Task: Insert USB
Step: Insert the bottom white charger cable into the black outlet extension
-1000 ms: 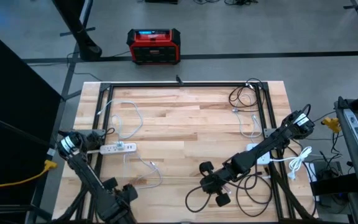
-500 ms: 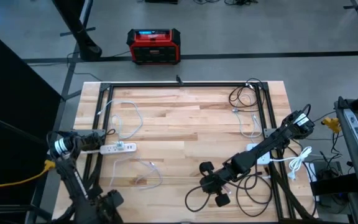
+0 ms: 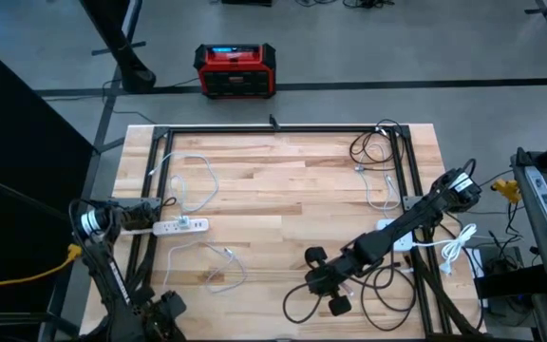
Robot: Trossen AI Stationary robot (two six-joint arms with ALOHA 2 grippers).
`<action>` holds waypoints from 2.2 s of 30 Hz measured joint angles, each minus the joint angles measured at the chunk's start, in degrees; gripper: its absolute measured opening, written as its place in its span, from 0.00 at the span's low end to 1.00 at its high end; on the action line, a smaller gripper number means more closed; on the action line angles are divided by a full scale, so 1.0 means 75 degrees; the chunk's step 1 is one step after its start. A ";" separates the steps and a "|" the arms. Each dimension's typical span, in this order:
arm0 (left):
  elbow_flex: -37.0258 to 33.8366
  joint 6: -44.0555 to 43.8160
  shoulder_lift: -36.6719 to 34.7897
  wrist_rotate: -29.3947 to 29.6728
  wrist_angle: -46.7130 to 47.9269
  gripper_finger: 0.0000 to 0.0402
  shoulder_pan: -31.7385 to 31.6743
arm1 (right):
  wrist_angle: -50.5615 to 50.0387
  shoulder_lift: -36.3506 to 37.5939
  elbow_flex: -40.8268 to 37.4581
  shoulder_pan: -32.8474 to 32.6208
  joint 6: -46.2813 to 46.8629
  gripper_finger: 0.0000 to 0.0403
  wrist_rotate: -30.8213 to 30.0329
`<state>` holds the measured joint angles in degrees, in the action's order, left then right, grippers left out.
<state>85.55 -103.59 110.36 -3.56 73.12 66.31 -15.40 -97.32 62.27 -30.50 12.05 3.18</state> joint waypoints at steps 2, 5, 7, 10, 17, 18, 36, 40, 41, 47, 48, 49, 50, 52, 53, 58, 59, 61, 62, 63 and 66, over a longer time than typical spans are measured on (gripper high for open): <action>-0.0052 0.0001 -0.0008 -0.0014 -0.0041 0.00 -0.0001 | 0.0006 0.0050 -0.0002 0.0000 -0.0003 0.04 0.0000; -0.0079 0.0083 -0.0005 -0.0080 -0.0049 0.00 -0.0003 | 0.0010 0.0119 -0.0002 0.0000 -0.0006 0.04 -0.0003; -0.0101 0.0108 0.0003 -0.0230 -0.0055 0.00 0.0002 | 0.0023 0.0173 -0.0002 0.0000 -0.0009 0.04 -0.0010; -0.0105 0.0081 0.0014 -0.0281 -0.0051 0.00 0.0092 | 0.0061 0.0204 -0.0002 0.0000 -0.0009 0.04 -0.0023; -0.0113 -0.0510 0.0030 -0.0235 -0.0027 0.00 0.0433 | 0.0097 0.0204 -0.0002 0.0000 -0.0015 0.04 -0.0022; -0.0113 -0.0545 0.0030 -0.0230 -0.0029 0.00 0.0467 | 0.0100 0.0204 -0.0002 0.0000 -0.0015 0.04 -0.0021; -0.0209 -0.0726 0.0030 -0.0214 -0.0023 0.00 0.0591 | 0.0100 0.0204 -0.0002 0.0000 -0.0009 0.04 -0.0020; -0.0209 -0.0734 0.0030 -0.0215 -0.0020 0.00 0.0609 | 0.0100 0.0204 -0.0002 0.0000 -0.0009 0.04 -0.0020; -0.0212 -0.0737 0.0030 -0.0217 -0.0018 0.00 0.0609 | 0.0099 0.0204 -0.0002 0.0000 -0.0009 0.04 -0.0020; -0.0212 -0.0794 0.0030 -0.0220 0.0031 0.01 0.0609 | 0.0097 0.0204 -0.0002 0.0000 -0.0009 0.04 -0.0020; -0.0213 -0.0826 0.0030 -0.0220 0.0049 0.01 0.0609 | 0.0099 0.0204 -0.0002 0.0000 -0.0009 0.04 -0.0020; -0.0216 -0.0853 0.0030 -0.0221 0.0064 0.02 0.0609 | 0.0100 0.0204 -0.0002 0.0000 -0.0009 0.04 -0.0020; -0.0221 -0.0880 0.0033 -0.0223 0.0079 0.03 0.0609 | 0.0100 0.0204 -0.0002 0.0000 -0.0009 0.04 -0.0020; -0.0226 -0.0894 0.0042 -0.0223 0.0116 0.05 0.0609 | 0.0097 0.0204 -0.0002 0.0000 -0.0009 0.04 -0.0020; -0.0228 -0.0893 0.0045 -0.0223 0.0143 0.06 0.0609 | 0.0100 0.0204 -0.0002 0.0000 -0.0009 0.04 -0.0020; -0.0241 -0.0898 0.0056 -0.0223 0.0210 0.06 0.0609 | 0.0100 0.0204 -0.0002 -0.0003 -0.0006 0.04 -0.0020; -0.0241 -0.0895 0.0056 -0.0222 0.0210 0.06 0.0609 | 0.0098 0.0204 -0.0002 -0.0003 -0.0006 0.04 -0.0020; -0.0241 -0.0898 0.0056 -0.0220 0.0216 0.06 0.0610 | 0.0097 0.0204 -0.0002 -0.0003 -0.0006 0.04 -0.0020; -0.0241 -0.0898 0.0056 -0.0220 0.0220 0.06 0.0613 | 0.0098 0.0204 -0.0002 -0.0015 -0.0006 0.04 -0.0022; -0.0241 -0.0898 0.0056 -0.0220 0.0237 0.06 0.0618 | 0.0098 0.0204 -0.0002 -0.0025 -0.0006 0.04 -0.0022; -0.0241 -0.0907 0.0059 -0.0215 0.0324 0.06 0.0606 | 0.0097 0.0204 -0.0002 -0.0051 -0.0006 0.04 -0.0018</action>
<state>83.74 -110.40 110.80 -5.17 75.55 70.85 -14.68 -95.79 62.26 -30.88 12.01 3.05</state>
